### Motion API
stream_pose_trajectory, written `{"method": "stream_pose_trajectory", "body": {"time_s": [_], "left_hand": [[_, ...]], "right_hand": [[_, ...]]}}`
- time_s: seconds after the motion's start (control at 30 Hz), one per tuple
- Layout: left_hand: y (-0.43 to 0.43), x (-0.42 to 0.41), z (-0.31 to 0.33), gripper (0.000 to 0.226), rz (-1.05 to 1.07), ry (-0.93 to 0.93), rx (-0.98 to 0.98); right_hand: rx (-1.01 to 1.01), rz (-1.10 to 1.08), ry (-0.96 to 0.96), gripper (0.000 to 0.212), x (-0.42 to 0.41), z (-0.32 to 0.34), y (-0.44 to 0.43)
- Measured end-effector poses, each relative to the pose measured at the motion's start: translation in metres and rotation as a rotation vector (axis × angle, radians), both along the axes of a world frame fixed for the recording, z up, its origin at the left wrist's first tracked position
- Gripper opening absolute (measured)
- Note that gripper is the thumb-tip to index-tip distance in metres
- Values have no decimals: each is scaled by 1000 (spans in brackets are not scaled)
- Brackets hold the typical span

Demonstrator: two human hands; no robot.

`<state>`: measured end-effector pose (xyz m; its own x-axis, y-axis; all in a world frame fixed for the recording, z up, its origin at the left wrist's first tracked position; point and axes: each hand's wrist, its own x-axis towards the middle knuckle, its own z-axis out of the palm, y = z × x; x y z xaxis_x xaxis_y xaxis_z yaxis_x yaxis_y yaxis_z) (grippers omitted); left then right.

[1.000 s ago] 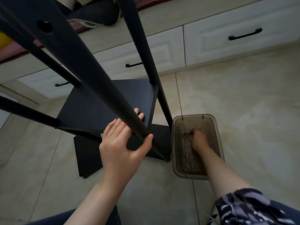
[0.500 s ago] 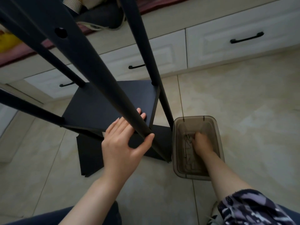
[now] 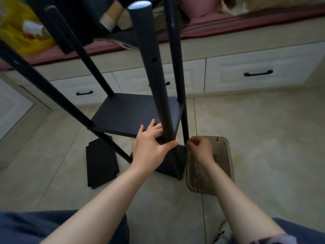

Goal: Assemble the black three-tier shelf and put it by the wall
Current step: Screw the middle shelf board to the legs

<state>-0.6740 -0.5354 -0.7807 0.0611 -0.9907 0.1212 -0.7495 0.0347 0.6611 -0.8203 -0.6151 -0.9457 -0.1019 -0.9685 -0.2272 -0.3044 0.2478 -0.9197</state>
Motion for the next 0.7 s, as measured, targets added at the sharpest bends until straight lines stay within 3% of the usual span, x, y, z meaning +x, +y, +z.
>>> {"method": "stream_pose_trajectory", "body": {"time_s": [0.17,0.47,0.7], "left_hand": [[-1,2,-3,29,22,57,3],[-19,26,9,27,7,139,39],[-40,89,42,31,107,414,83]], "right_hand": [[18,55,-280,10,23,37,21],[31,221,-300,25,49,72,26],[1,335,-156,21,93,137,-3]]}}
